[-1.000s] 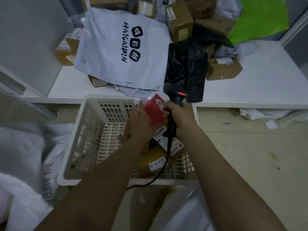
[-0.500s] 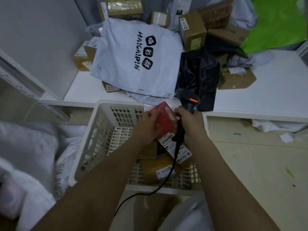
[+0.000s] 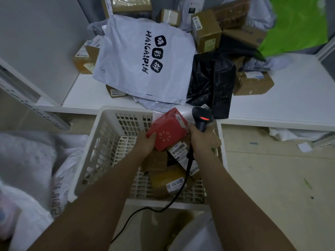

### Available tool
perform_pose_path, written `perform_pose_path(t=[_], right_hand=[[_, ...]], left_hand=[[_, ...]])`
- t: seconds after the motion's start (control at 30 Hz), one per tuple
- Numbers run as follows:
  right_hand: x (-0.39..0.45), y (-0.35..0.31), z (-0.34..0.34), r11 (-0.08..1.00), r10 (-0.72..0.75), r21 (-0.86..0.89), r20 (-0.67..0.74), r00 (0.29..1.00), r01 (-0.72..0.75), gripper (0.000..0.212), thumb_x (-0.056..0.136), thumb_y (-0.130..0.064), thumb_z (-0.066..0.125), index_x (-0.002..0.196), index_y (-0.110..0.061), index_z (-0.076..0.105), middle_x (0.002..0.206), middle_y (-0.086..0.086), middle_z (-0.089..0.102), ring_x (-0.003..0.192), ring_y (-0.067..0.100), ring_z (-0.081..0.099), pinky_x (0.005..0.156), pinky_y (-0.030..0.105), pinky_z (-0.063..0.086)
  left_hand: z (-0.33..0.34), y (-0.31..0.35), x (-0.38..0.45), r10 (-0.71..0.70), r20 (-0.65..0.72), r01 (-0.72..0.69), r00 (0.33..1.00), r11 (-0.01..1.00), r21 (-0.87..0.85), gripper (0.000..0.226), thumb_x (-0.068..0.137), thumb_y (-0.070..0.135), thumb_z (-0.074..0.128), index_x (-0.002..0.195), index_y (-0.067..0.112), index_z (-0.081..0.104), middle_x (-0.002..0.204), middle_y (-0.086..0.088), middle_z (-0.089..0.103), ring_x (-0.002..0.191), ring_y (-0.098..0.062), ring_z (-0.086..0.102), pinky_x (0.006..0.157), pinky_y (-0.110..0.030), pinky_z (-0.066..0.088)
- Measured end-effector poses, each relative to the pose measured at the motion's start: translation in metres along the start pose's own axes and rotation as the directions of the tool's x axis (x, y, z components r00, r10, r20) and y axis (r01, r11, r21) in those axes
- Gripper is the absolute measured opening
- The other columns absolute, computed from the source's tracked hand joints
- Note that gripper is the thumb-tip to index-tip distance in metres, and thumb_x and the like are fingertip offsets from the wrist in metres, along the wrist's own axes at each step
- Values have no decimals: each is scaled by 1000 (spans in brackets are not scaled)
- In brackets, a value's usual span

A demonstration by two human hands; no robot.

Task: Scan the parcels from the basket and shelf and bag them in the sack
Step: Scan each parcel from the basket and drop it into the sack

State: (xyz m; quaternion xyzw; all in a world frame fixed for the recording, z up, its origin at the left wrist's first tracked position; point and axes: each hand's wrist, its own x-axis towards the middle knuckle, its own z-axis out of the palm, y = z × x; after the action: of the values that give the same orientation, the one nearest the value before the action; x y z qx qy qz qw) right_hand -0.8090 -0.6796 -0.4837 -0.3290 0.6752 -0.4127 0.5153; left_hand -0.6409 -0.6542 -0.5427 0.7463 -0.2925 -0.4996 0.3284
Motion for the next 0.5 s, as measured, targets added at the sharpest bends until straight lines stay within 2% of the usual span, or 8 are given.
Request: perform_pose_path(t=[0.07, 0.1, 0.2, 0.27, 0.33, 0.4, 0.47, 0.5], right_hand=[[7, 4, 11, 1000, -19, -9, 24, 1000, 20, 19, 87, -27, 70, 93, -12, 59, 81, 3, 59, 69, 14, 57, 61, 22, 47], [10, 6, 17, 1000, -26, -9, 41, 999, 26, 18, 87, -29, 71, 89, -16, 59, 82, 2, 60, 73, 16, 59, 66, 26, 48], [16, 9, 27, 993, -65, -95, 91, 994, 74, 30, 87, -40, 70, 93, -13, 60, 83, 0, 60, 82, 20, 62, 68, 29, 46], [19, 9, 26, 991, -61, -113, 88, 994, 70, 33, 87, -44, 69, 93, -13, 59, 81, -1, 60, 80, 18, 60, 64, 28, 43], [18, 9, 21, 998, -17, -61, 91, 996, 23, 28, 84, -45, 71, 84, -21, 57, 81, -4, 60, 78, 14, 60, 68, 30, 47], [10, 6, 18, 999, 24, -29, 126, 992, -21, 27, 81, -45, 74, 82, -26, 55, 88, -1, 64, 84, 16, 63, 79, 35, 52], [-3, 4, 17, 999, 43, -9, 189, 981, -42, 27, 80, -40, 77, 88, -24, 58, 99, 3, 67, 89, 18, 65, 81, 35, 55], [-13, 2, 15, 998, 58, 11, 227, 972, -62, 27, 81, -36, 77, 94, -20, 60, 102, 4, 67, 88, 17, 65, 76, 31, 55]], left_hand=[[1, -6, 12, -73, 8, 74, 997, 989, -125, 76, 85, 59, 53, 138, 6, 43, 133, -8, 57, 109, -22, 62, 97, -39, 50], [1, -10, 20, -101, 13, 101, 995, 980, -172, 78, 82, 63, 54, 136, 8, 48, 129, -10, 61, 105, -24, 65, 96, -43, 51], [1, -2, 15, -132, 45, 140, 990, 937, -319, 56, 91, 51, 53, 128, 8, 57, 117, -11, 68, 98, -25, 69, 91, -43, 55], [-3, 2, 7, -127, 44, 134, 991, 908, -398, 42, 97, 39, 49, 126, 10, 58, 109, -8, 70, 89, -21, 71, 77, -37, 59], [-8, 3, -1, -95, 5, 88, 995, 899, -429, 35, 100, 34, 44, 127, 12, 51, 103, -4, 67, 80, -15, 67, 59, -29, 55], [-15, 8, -19, -62, -8, 51, 998, 881, -471, 26, 102, 36, 41, 122, 19, 42, 99, -1, 62, 79, -13, 62, 51, -26, 52], [-26, 8, -35, -26, -23, 12, 999, 879, -477, 30, 102, 38, 43, 123, 18, 41, 103, -2, 63, 81, -15, 63, 49, -24, 51], [-34, 7, -43, -5, -29, -9, 1000, 883, -469, 35, 101, 41, 45, 126, 16, 43, 108, -5, 65, 83, -16, 65, 51, -25, 52]])
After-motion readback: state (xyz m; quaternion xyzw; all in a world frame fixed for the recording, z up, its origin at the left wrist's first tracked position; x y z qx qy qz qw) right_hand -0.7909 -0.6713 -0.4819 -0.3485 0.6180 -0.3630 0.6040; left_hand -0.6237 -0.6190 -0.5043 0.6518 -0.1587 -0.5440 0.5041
